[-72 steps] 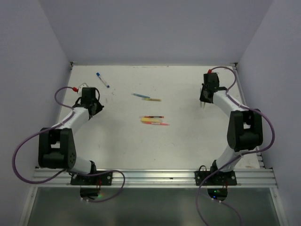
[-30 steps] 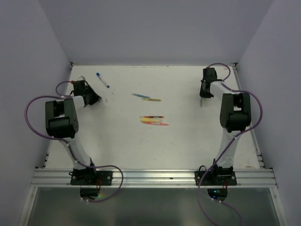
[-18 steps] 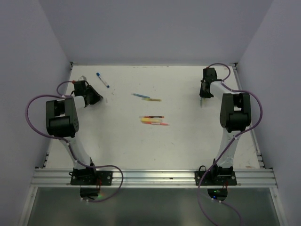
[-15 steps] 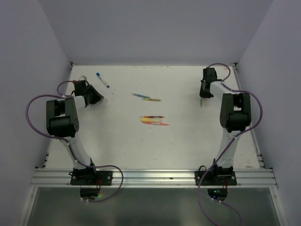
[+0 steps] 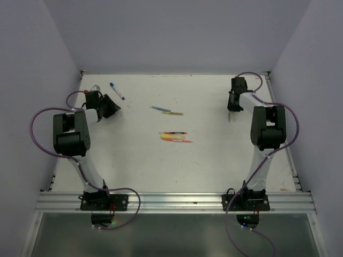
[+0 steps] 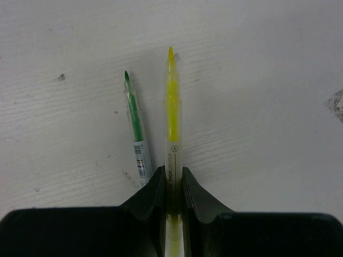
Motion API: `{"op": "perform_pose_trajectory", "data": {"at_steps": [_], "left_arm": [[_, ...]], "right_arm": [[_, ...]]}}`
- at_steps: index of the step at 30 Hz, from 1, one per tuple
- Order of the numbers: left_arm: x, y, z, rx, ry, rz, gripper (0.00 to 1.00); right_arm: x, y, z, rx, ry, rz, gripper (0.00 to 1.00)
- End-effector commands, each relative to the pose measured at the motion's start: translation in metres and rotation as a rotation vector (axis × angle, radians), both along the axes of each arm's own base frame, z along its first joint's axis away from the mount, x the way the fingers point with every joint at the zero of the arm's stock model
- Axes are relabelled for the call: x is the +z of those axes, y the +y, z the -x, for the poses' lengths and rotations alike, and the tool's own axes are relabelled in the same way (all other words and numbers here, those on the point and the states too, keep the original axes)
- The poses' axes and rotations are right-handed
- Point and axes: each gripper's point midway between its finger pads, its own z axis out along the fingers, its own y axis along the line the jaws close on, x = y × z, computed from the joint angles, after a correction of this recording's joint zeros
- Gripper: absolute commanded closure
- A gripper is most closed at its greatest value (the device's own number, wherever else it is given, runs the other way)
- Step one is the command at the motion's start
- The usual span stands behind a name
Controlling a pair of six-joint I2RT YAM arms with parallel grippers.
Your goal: Open the pen caps
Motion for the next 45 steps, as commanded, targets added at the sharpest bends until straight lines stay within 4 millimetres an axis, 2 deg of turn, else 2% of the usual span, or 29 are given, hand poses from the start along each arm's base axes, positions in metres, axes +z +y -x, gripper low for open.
{"op": "perform_pose_trajectory", "data": {"at_steps": [1,4,5,11,18,21,23,30,40,45], "left_arm": [[-0.037,0.0,0.033,0.008,0.165,-0.027,0.55],[-0.033,0.0,0.034,-0.003,0.165,-0.067,0.52],[-0.036,0.001,0.041,-0.008,0.198,-0.084,0.5],[-0.041,0.012,0.05,0.017,0.265,-0.187,0.49],[-0.039,0.004,0.053,-0.002,0.257,-0.191,0.46],[-0.038,0.001,0.052,-0.004,0.245,-0.174,0.46],[-0.037,0.0,0.05,-0.004,0.237,-0.167,0.46],[-0.023,-0.006,0.044,-0.02,0.185,-0.139,0.46],[0.008,-0.015,0.036,-0.04,0.095,-0.097,0.45],[0.02,-0.017,0.035,-0.045,0.067,-0.09,0.45]], "right_arm": [[0.004,-0.001,-0.004,-0.011,-0.015,-0.011,0.87],[0.005,0.0,-0.004,-0.011,-0.018,-0.013,0.87],[0.005,0.0,-0.005,-0.012,-0.021,-0.016,0.87],[0.007,0.0,-0.004,-0.012,-0.02,-0.013,0.87],[0.004,0.001,-0.006,-0.012,-0.015,-0.019,0.87],[0.001,0.001,-0.006,-0.006,-0.007,-0.019,0.8],[0.001,0.001,-0.006,-0.003,-0.005,-0.02,0.8],[-0.002,0.005,-0.006,0.008,-0.001,-0.036,0.71],[0.003,0.008,-0.008,0.01,-0.017,-0.045,0.71],[0.015,0.008,-0.009,0.014,-0.042,-0.038,0.71]]}}
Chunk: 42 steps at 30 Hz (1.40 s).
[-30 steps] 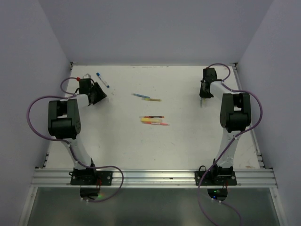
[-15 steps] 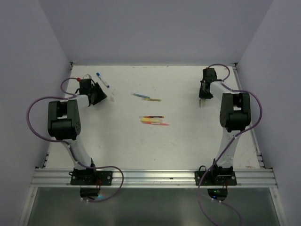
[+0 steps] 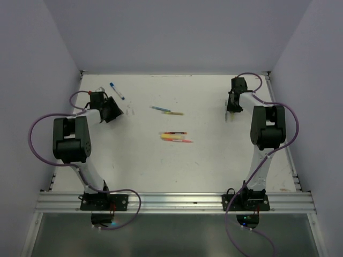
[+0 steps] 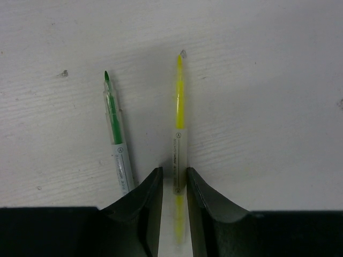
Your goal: Open the pen caps
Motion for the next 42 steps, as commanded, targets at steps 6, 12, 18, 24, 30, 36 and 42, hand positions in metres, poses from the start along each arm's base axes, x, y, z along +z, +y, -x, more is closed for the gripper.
{"op": "perform_pose_trajectory", "data": {"at_steps": [6,12,18,24,30,36,42], "left_arm": [[0.038,-0.004,0.006,0.002,-0.082,0.029,0.45],[0.064,-0.003,-0.007,0.027,-0.159,0.053,0.44],[0.067,0.009,-0.033,0.082,-0.129,0.023,0.44],[0.064,0.014,-0.083,0.098,-0.116,0.033,0.44],[0.054,0.036,-0.117,0.178,-0.029,-0.097,0.44],[0.052,0.02,-0.139,0.133,-0.057,-0.147,0.43],[0.034,0.01,-0.145,0.12,-0.015,-0.187,0.43]], "right_arm": [[0.042,0.007,-0.011,0.016,-0.094,0.006,0.66],[0.075,0.022,-0.011,0.052,-0.14,0.067,0.6],[0.117,0.073,-0.015,0.164,-0.218,0.081,0.59],[0.14,0.144,-0.012,0.314,-0.27,0.078,0.59],[0.136,0.162,-0.008,0.343,-0.291,0.022,0.59],[0.124,0.159,-0.007,0.34,-0.29,0.029,0.59],[0.133,0.156,-0.003,0.342,-0.316,0.037,0.59]]}}
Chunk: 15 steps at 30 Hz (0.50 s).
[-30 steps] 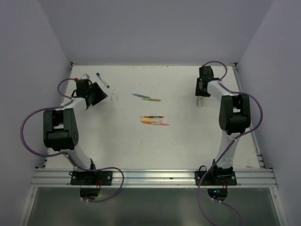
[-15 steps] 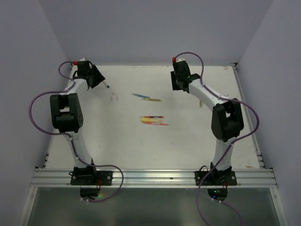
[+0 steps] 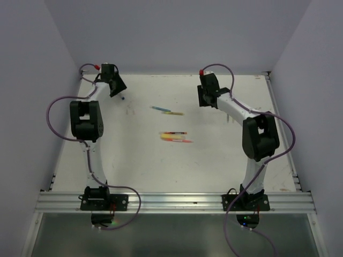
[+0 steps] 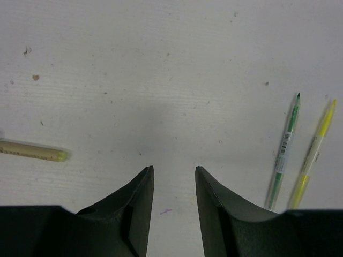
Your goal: Open the pen caps
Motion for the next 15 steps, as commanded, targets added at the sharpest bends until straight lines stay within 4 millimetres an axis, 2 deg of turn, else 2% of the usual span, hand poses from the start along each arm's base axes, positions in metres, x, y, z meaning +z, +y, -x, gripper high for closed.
{"op": "perform_pose_trajectory", "data": {"at_steps": [1,5,15], "left_arm": [[-0.001,-0.007,-0.006,-0.007,0.029,-0.085,0.43],[-0.012,-0.009,0.001,0.004,0.076,-0.122,0.43],[-0.008,-0.004,0.01,0.023,0.079,-0.169,0.42]], "right_arm": [[0.053,-0.001,-0.007,-0.001,-0.144,-0.027,0.59],[0.057,-0.003,-0.004,0.001,-0.161,-0.023,0.59],[0.059,-0.001,-0.003,0.007,-0.166,-0.036,0.59]]}}
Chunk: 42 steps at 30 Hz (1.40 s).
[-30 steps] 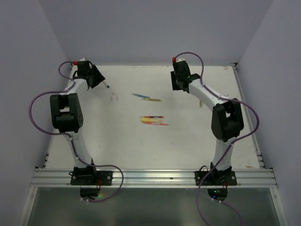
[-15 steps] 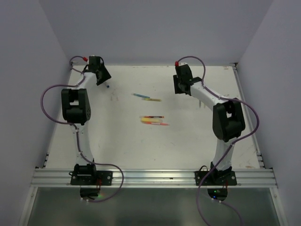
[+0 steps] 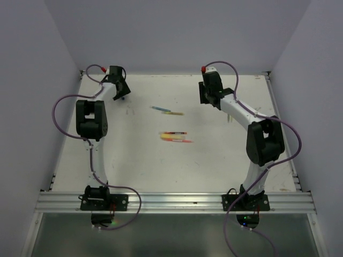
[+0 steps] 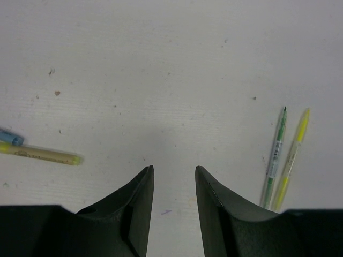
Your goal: Open the pen caps
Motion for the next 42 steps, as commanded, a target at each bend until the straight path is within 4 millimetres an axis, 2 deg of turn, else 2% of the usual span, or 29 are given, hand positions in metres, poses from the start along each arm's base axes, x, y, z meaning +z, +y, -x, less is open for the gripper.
{"op": "perform_pose_trajectory", "data": {"at_steps": [1,9,12,15,18,20,21,23,24,25,29,30,32,33,35,36,38,39,41,42], "left_arm": [[0.015,0.015,0.003,0.026,-0.01,-0.07,0.42],[-0.001,0.02,0.0,0.036,0.023,-0.092,0.43],[-0.001,0.023,-0.003,0.043,0.014,-0.095,0.44],[-0.005,0.026,-0.005,0.043,0.015,-0.09,0.51],[-0.01,0.027,-0.006,0.03,0.017,-0.082,0.68],[-0.011,0.028,-0.006,0.03,0.016,-0.082,0.75],[-0.014,0.029,-0.005,0.025,0.02,-0.075,0.85],[-0.014,0.029,-0.006,0.019,0.015,-0.066,0.95],[-0.014,0.03,-0.004,0.018,0.015,-0.062,1.0],[-0.011,0.03,-0.005,0.018,0.005,-0.061,1.0],[0.019,0.035,0.002,0.037,-0.056,-0.073,1.0],[0.036,0.037,0.01,0.044,-0.08,-0.078,1.0],[0.063,0.037,0.015,0.046,-0.146,-0.075,1.0],[0.087,0.037,0.026,0.047,-0.186,-0.074,1.0],[0.113,0.035,0.037,0.04,-0.246,-0.062,1.0],[0.135,0.028,0.052,0.013,-0.286,-0.038,1.0],[0.157,0.018,0.066,-0.031,-0.346,0.002,1.0],[0.171,0.011,0.088,-0.063,-0.379,0.026,1.0],[0.187,-0.017,0.107,-0.184,-0.452,0.124,1.0],[0.187,-0.028,0.132,-0.235,-0.474,0.162,1.0]], "right_arm": [[0.028,0.0,-0.003,0.0,-0.078,-0.014,0.59],[0.037,-0.004,-0.002,-0.006,-0.103,-0.005,0.59],[0.036,-0.004,-0.001,-0.007,-0.101,-0.006,0.59],[0.038,-0.003,0.0,-0.004,-0.104,-0.016,0.59],[0.04,-0.003,0.002,-0.007,-0.106,-0.026,0.59],[0.043,-0.003,0.004,-0.006,-0.109,-0.034,0.59],[0.044,-0.001,0.005,0.002,-0.108,-0.041,0.59],[0.045,0.0,0.006,0.001,-0.108,-0.05,0.59],[0.046,0.0,0.007,0.003,-0.109,-0.054,0.59],[0.045,0.001,0.007,0.009,-0.104,-0.057,0.59],[0.046,0.003,0.013,0.006,-0.093,-0.085,0.59],[0.052,0.004,0.016,0.006,-0.107,-0.104,0.55],[0.051,0.009,0.025,0.024,-0.1,-0.145,0.52],[0.055,0.01,0.027,0.026,-0.109,-0.164,0.48],[0.06,0.017,0.04,0.058,-0.101,-0.219,0.46],[0.06,0.019,0.045,0.066,-0.091,-0.236,0.41],[0.062,0.029,0.055,0.099,-0.064,-0.297,0.36],[0.062,0.041,0.061,0.147,-0.036,-0.347,0.33],[0.061,0.056,0.074,0.188,0.008,-0.437,0.32],[0.067,0.075,0.082,0.272,0.025,-0.525,0.32]]}}
